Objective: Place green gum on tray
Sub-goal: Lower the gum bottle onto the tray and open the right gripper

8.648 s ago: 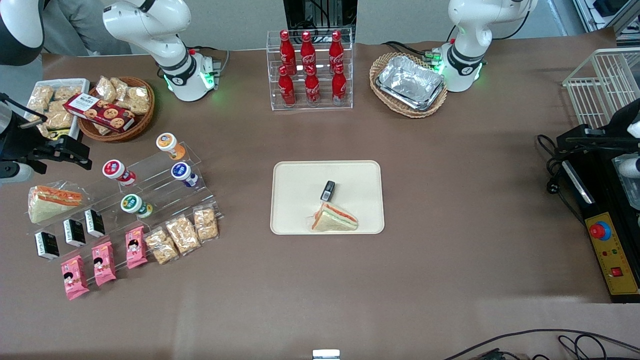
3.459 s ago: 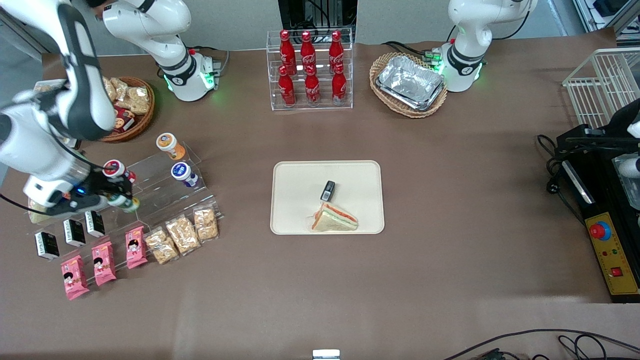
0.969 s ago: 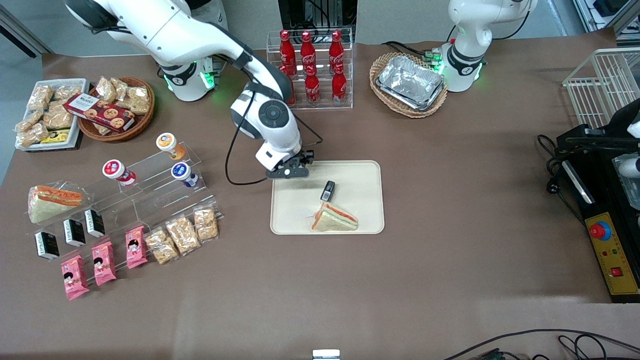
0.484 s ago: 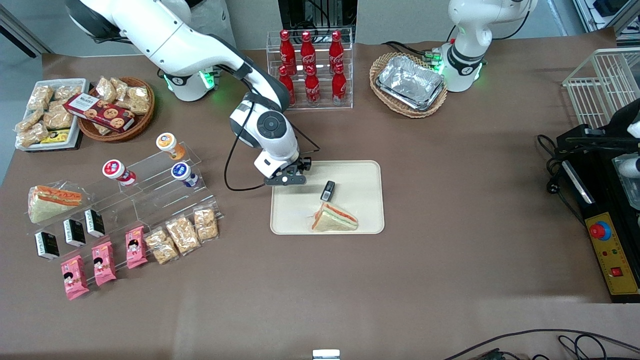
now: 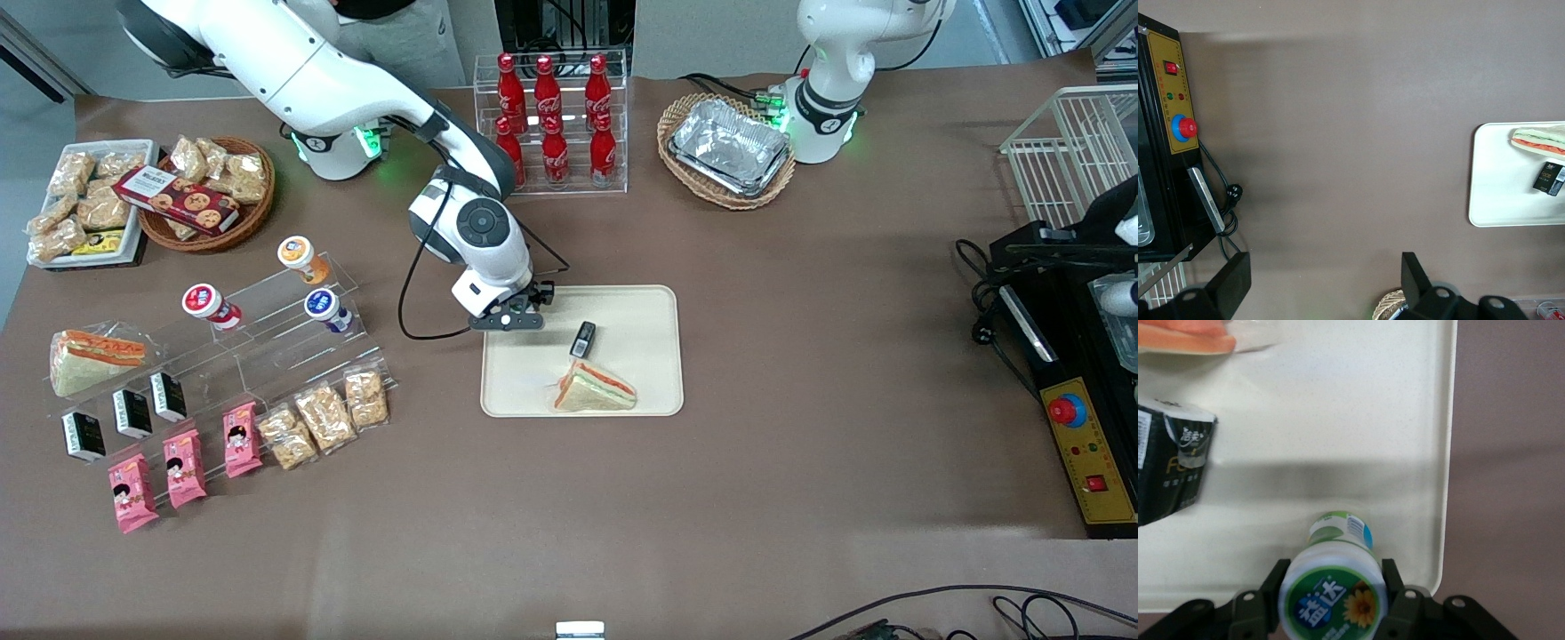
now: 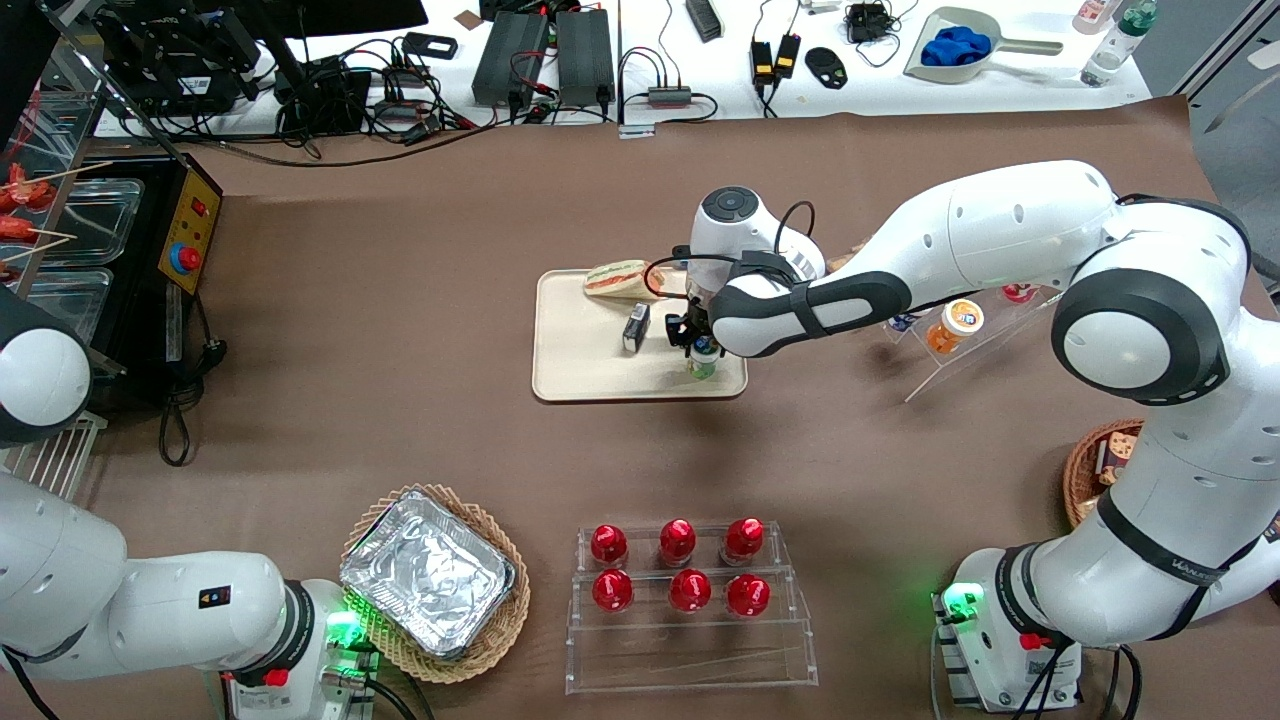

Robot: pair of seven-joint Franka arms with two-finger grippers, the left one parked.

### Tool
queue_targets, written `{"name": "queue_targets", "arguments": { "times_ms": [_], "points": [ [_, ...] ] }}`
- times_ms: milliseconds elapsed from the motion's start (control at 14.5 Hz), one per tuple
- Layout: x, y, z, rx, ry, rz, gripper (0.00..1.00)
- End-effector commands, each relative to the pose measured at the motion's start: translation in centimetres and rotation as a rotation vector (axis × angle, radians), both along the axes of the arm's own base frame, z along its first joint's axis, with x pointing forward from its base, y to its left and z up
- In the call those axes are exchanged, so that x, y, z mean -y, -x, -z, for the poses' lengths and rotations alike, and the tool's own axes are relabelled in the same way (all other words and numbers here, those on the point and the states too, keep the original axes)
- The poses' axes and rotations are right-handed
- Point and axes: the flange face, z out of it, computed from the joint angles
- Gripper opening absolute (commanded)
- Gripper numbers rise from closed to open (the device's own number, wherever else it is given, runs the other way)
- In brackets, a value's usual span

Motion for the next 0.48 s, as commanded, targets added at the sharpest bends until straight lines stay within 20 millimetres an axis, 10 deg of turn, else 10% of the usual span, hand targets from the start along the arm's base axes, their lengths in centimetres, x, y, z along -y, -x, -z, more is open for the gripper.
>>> {"name": "queue_targets", "arguments": {
  "times_ms": [0,415],
  "points": [
    [-0.4,-0.6,0.4,0.011,-0.004,0.021,0.98],
    [0.1,-1.2,-1.1,0.032,0.0,0.024,1.0]
  ]
}}
